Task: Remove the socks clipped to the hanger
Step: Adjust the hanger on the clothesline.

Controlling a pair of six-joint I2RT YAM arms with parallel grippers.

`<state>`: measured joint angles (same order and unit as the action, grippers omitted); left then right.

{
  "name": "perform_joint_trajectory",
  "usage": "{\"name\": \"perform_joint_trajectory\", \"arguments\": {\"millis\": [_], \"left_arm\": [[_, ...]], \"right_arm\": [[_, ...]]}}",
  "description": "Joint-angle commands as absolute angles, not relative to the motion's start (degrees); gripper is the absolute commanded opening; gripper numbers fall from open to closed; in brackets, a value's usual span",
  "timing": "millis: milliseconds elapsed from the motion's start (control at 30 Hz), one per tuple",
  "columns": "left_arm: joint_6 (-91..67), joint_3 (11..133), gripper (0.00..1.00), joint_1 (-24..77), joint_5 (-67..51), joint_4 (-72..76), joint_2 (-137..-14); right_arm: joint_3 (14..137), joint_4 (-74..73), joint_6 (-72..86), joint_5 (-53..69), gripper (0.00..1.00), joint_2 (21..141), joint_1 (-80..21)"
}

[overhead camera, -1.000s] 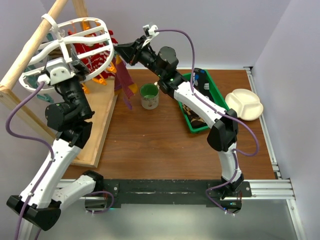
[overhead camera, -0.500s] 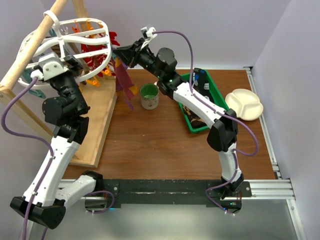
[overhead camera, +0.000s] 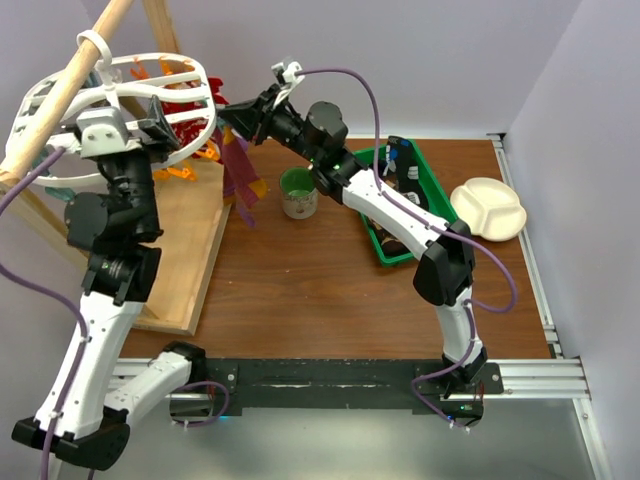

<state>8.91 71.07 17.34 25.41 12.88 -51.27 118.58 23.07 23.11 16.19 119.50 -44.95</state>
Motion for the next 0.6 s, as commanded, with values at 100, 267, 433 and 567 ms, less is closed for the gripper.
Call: {"name": "perform_joint_trajectory", "arguments": {"millis": [100,267,433,567], "left_arm": [[5.2,78.3,0.76,17.1,14.1,4.3,-49.9],[4.0,80.3,0.77,17.1,6.0,2.8,-49.1],[1.4,81.5,0.77,17.1,-4.5,-2.1,-48.6],[-1.2,79.7,0.77,17.1,-10.9,-4.1,-46.7]], "right_arm": [[117.9,26.6,22.4,18.5,0.07,113.0,-46.5],[117.0,26.9,22.1,18.5,0.07,112.1,-46.8],[116.6,26.2,21.7,18.6,0.07,111.4,-46.9],[116.5,25.1,20.2,18.5,0.07,110.7,-47.0]]}}
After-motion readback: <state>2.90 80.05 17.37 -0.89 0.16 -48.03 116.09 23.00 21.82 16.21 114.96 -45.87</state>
